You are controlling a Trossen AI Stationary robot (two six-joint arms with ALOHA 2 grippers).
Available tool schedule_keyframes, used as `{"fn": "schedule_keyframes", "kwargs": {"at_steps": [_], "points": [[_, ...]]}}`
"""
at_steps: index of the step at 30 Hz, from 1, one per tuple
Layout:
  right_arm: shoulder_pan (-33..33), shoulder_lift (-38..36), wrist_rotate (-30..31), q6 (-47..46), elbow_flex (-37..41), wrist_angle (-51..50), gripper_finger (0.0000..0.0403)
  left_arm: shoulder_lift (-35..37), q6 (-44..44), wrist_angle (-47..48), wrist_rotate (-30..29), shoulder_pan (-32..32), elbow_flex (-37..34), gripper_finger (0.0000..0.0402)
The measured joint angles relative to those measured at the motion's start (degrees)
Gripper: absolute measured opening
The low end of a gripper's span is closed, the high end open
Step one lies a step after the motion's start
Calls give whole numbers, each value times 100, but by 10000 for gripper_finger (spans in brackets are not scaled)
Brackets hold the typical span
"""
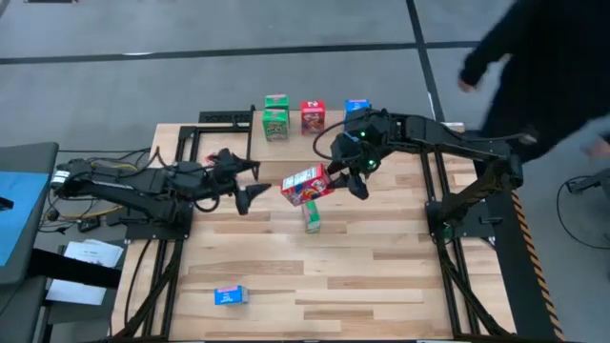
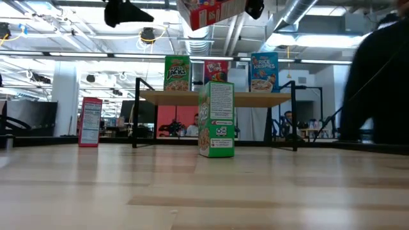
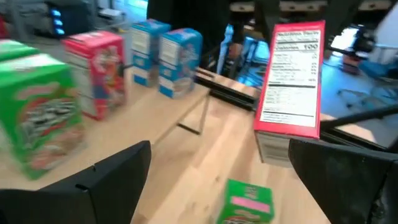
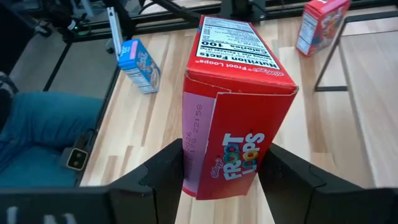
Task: Stack cereal on shelf
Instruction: Put the bottom red cereal box on the shelf aligned with the other red cereal box
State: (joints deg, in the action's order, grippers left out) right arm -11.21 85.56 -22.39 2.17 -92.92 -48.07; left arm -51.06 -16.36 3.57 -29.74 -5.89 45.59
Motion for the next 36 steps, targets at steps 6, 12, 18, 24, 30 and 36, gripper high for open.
{"fn": "schedule_keyframes", "kwargs": {"at_steps": [6, 12, 18, 24, 30, 36], "points": [[175, 0, 11, -26, 0, -15, 213, -507, -1, -929, 662, 0, 1, 371], [317, 0, 33, -26, 0, -160, 213, -875, -33, -1460, 1063, 0, 1, 371], [442, 0, 39, -64, 0, -226, 213, -1196, -242, -1759, 1591, 60, 1, 371], [530, 0, 49, -78, 0, -299, 213, -1446, -439, -1854, 2087, 217, 1, 371], [561, 0, 52, -216, 0, -301, 213, -1568, -448, -1858, 2378, 312, 1, 371], [561, 0, 168, -231, 0, -271, 213, -1568, -445, -1880, 2884, 368, 1, 371]]}}
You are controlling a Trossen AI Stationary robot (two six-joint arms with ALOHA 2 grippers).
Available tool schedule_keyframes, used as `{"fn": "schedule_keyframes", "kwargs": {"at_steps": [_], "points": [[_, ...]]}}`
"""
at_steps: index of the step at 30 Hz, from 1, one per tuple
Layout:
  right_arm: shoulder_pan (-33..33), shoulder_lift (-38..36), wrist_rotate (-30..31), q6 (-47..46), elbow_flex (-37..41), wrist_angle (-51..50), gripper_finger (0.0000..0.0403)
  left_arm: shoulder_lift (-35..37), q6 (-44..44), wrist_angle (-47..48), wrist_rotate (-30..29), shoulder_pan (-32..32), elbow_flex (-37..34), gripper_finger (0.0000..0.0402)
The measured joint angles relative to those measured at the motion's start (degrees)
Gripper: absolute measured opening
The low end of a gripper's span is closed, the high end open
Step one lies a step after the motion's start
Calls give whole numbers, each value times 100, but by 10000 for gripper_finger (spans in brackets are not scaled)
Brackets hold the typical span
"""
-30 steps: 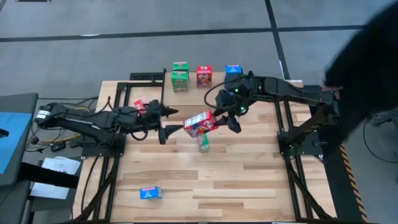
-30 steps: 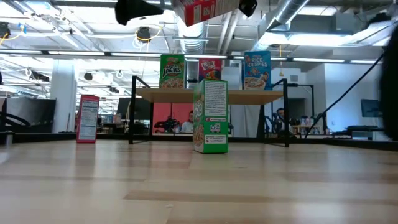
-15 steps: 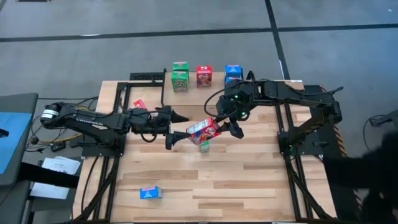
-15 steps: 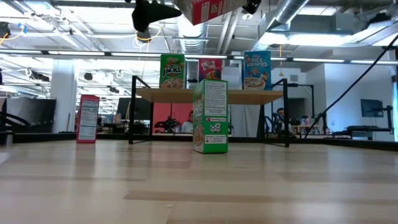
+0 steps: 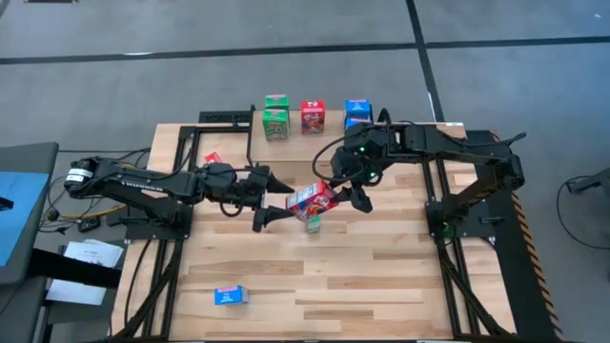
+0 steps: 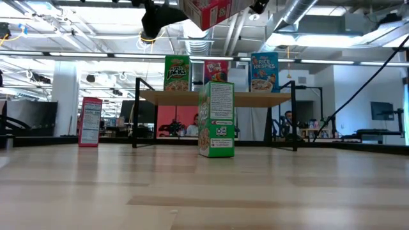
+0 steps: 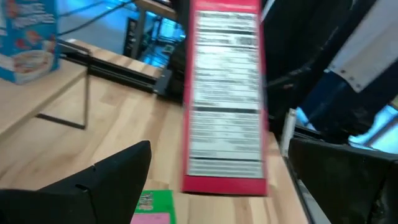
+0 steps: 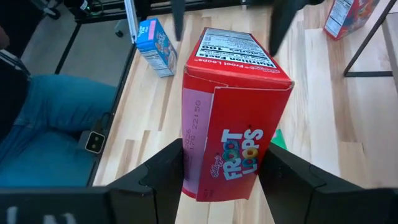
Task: Stack cereal on shelf
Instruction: Put the bottom red cereal box on the shelf aligned with the other red cereal box
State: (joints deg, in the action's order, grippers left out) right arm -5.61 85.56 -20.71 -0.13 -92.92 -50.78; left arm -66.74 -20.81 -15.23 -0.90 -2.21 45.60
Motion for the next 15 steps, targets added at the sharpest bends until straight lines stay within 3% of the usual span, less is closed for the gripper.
{"fn": "schedule_keyframes", "kwargs": {"at_steps": [15], "points": [[-1, 0, 50, -426, 0, 199, 213, 0, 139, -109, 195, 8, -1, 371]]}}
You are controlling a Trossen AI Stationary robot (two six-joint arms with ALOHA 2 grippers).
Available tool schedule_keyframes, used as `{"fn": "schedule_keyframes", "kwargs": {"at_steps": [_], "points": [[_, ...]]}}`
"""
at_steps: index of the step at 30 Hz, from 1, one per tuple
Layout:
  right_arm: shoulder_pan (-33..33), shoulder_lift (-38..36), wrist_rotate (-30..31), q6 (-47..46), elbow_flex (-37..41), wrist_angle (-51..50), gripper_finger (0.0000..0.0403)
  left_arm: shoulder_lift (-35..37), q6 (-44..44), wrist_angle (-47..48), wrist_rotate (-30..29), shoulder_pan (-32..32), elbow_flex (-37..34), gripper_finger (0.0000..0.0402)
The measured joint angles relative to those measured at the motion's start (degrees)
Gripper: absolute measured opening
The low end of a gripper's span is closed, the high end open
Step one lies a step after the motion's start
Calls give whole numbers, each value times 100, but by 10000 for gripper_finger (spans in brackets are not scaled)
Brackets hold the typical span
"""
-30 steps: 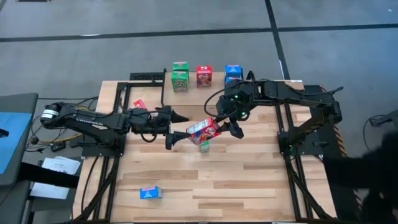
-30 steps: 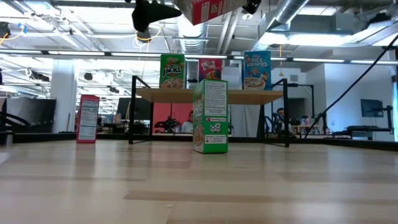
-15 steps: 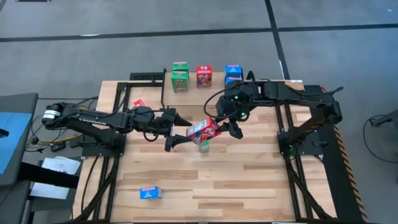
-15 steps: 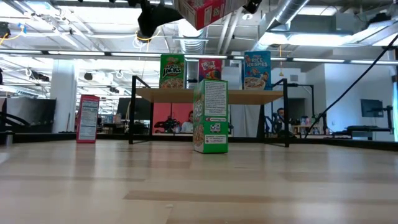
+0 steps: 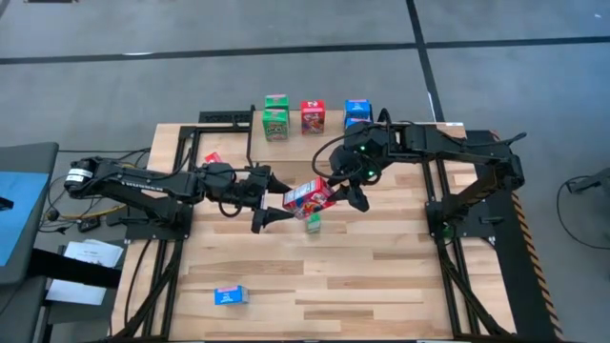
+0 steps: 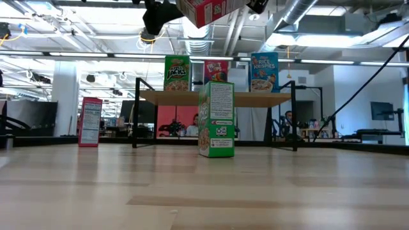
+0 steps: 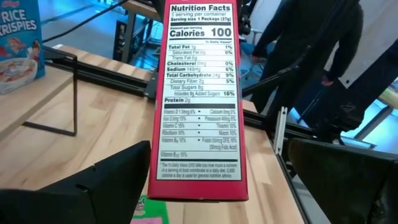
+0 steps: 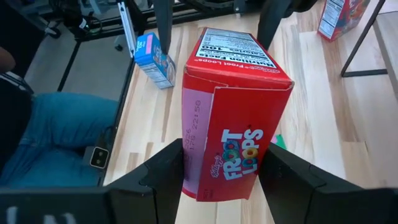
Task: Stack cereal on shelf
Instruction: Put the bottom red cereal box on the shelf aligned with the other red cereal box
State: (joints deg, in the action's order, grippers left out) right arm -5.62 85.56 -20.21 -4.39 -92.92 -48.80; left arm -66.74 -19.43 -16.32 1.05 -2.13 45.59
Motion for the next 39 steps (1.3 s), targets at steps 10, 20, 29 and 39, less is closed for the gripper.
{"fn": "schedule_keyframes", "kwargs": {"at_steps": [10, 20, 29, 39], "points": [[-1, 0, -22, -27, 0, -6, 213, 0, 136, -60, 24, -1, 2, 328], [126, 0, -79, -27, 0, -45, 213, 0, 62, -131, 345, 160, 2, 282], [146, 2, -72, -188, 61, 40, 213, 0, -151, -125, 767, 251, 1, 282], [266, 9, -70, -331, 221, 168, 213, -4, -221, 363, 902, 382, 359, 282]]}}
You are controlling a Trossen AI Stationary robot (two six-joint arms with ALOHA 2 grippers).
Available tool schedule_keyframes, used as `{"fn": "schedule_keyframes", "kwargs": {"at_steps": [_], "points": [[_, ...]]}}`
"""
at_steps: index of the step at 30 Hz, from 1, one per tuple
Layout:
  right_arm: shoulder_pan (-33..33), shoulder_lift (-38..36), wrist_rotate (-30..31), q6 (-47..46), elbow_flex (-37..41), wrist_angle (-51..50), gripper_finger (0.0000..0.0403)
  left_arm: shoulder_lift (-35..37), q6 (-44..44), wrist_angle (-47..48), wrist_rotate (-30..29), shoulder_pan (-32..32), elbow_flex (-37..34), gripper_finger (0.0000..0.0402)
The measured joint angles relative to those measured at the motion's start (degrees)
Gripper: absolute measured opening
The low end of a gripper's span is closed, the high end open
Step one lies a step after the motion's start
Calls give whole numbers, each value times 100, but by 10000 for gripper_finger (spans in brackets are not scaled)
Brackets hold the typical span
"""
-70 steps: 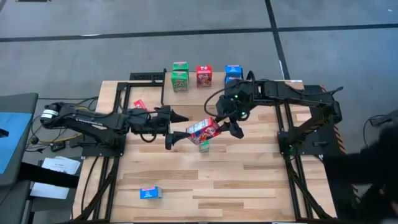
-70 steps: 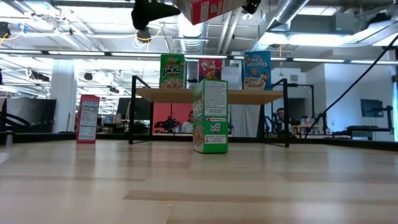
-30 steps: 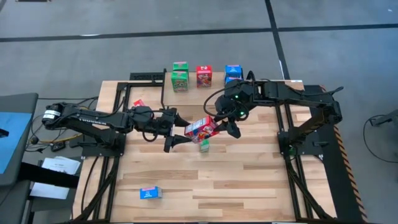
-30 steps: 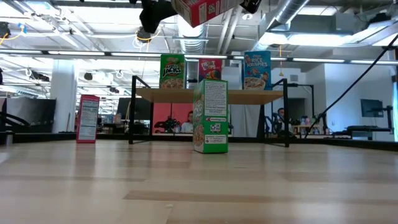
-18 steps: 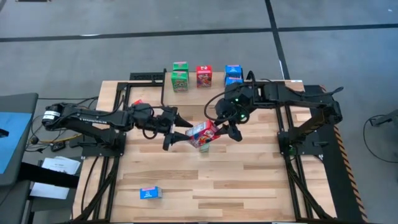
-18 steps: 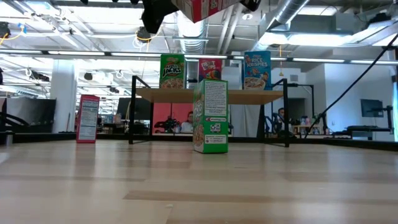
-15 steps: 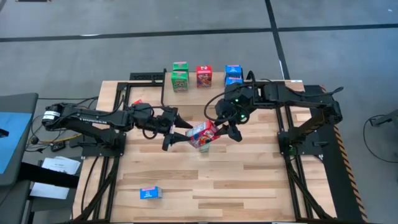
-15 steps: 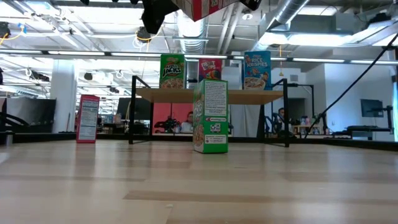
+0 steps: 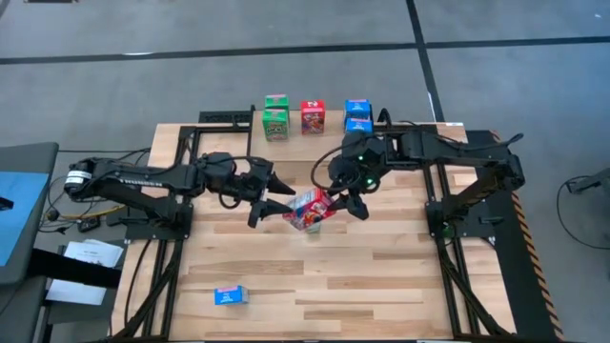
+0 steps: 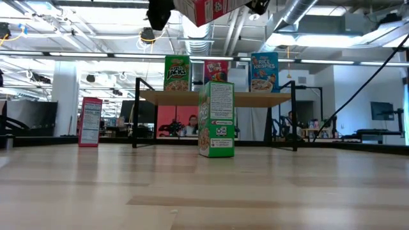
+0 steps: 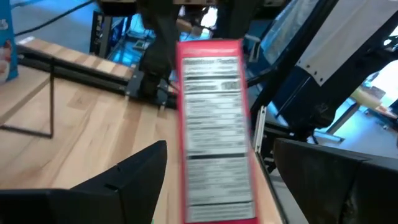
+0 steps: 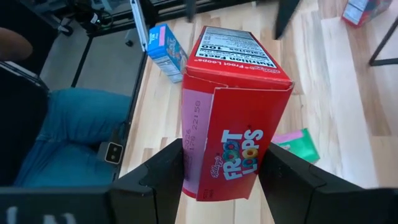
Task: Stack cereal on shelf
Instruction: Put the bottom red cereal box on the shelf aligned with the other red cereal box
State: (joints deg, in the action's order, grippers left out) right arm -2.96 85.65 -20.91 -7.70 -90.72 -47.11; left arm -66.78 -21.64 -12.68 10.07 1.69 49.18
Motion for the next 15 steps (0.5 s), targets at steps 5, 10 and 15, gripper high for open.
{"fn": "schedule_keyframes", "kwargs": {"at_steps": [5, 10, 15], "points": [[-3, 0, -2, -45, 0, 3, 213, 0, 3, 317, 42, 99, 137, 282], [-22, 0, 2, -42, 0, 2, 213, -322, -185, 232, 612, 285, 202, 282], [-18, 0, 1, -43, 0, -31, 213, -889, -124, 290, 1015, 298, 580, 282]]}}
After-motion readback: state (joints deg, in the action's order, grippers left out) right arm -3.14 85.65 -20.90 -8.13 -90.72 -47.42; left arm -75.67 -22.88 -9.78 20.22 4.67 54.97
